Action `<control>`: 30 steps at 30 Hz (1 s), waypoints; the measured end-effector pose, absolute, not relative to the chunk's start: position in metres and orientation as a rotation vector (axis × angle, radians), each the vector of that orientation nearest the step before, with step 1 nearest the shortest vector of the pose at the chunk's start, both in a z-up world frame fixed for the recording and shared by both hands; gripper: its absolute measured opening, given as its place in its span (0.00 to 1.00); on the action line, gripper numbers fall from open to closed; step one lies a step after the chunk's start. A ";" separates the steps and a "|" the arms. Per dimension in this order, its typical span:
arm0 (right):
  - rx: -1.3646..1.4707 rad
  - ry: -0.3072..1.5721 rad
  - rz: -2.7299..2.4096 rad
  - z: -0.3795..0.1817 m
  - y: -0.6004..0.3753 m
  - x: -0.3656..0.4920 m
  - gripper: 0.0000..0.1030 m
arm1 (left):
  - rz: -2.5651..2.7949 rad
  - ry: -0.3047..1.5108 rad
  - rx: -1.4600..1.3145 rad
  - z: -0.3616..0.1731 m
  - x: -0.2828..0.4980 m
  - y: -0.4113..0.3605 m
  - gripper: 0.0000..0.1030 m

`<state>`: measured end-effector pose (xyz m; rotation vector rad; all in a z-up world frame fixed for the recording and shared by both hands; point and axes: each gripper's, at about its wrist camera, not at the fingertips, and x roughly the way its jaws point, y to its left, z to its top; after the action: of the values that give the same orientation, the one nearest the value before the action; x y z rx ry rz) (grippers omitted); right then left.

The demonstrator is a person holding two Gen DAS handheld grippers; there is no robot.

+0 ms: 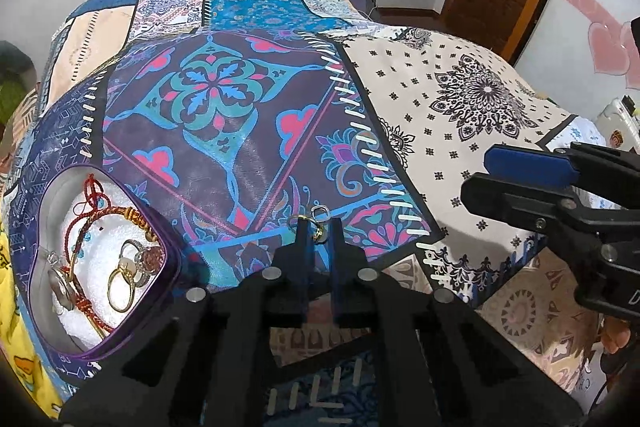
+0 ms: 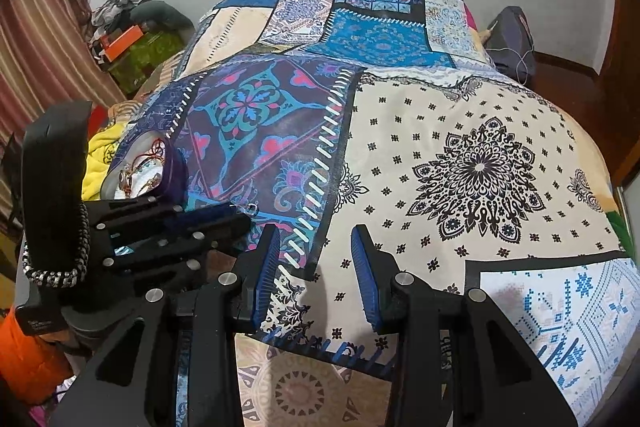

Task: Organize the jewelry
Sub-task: 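Grasp a gold ring with the left tool while the right tool grasps a small silver ring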

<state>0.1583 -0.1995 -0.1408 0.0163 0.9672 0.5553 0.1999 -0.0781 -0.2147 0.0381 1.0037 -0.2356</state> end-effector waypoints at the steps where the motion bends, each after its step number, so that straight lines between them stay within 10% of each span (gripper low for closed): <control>1: 0.016 0.966 0.556 -0.140 -0.200 0.158 0.33 | -0.239 1.006 0.033 -0.214 0.199 -0.077 0.06; 30: -0.147 1.020 0.645 -0.175 -0.116 0.174 0.20 | -0.179 0.842 -0.038 -0.161 0.165 -0.024 0.06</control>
<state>0.1743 -0.1165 -0.1752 -0.1472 1.0204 0.6447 0.1651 -0.0238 -0.1612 -0.0382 0.8423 -0.1787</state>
